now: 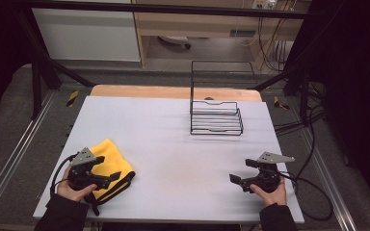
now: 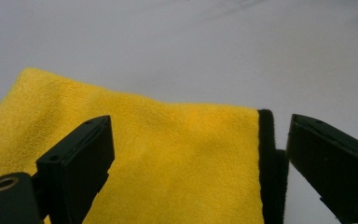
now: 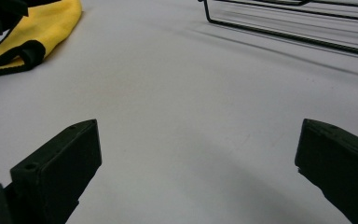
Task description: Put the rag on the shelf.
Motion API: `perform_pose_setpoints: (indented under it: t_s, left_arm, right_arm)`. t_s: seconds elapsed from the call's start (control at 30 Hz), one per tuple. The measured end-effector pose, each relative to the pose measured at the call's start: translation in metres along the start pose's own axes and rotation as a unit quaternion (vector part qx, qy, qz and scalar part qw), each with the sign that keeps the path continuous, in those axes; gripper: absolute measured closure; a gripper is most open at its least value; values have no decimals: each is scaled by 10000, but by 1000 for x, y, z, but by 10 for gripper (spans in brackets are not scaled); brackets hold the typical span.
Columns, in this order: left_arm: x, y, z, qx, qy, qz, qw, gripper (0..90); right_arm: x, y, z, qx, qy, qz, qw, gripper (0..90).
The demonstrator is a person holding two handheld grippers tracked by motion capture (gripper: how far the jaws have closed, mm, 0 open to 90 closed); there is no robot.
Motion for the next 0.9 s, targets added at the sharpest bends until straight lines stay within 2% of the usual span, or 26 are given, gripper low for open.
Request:
perform_pose_setpoints:
  t_s: [0.23,0.37,0.5,0.53,0.63,0.67,0.7,0.73,0.77,0.8,0.9]
  left_arm:
    - [3,-1,-4,6,-32,5,10000,109]
    - [5,0,-11,4,-17,48,10000,164]
    - [6,2,-23,-31,134,136,9998,213]
    - [6,3,-26,-55,164,154,9997,253]
    - [7,6,-34,-89,276,215,9993,299]
    - [6,8,-36,-65,319,240,9992,339]
    - [6,9,-37,-39,350,271,9990,339]
    - [5,11,-39,-7,382,333,9987,388]
    - [4,12,-40,-27,423,378,9984,388]
    - [3,14,-43,-107,520,463,9975,447]
    - [0,14,-47,-164,665,597,9959,482]
  right_arm:
    - [-1,0,-1,-40,-24,37,10000,9]
    - [-1,1,-1,-70,-8,60,10000,11]
    - [-1,1,0,-60,-2,85,9999,12]
    - [-1,2,0,-63,-1,98,9999,13]
    - [-1,2,-1,-66,-6,108,9999,13]
    - [-2,2,-1,-66,-15,124,9999,14]
    - [-2,2,-1,-66,-15,124,9999,14]
    - [-2,2,0,-57,-11,139,9999,14]
    - [-2,2,0,-57,-11,139,9999,14]
    - [-2,2,0,-53,2,144,9999,14]
    - [-2,3,0,-55,-8,151,9999,15]
Point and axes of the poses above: each handheld gripper's, and its own axes: y roughly forward along the jaws, x roughly out of its top, z roughly to its left, the point moved 6 cm from there along y, roughly forward along the jaws, and after that the axes turned 7 degrees about x, right-handed, at the moved point
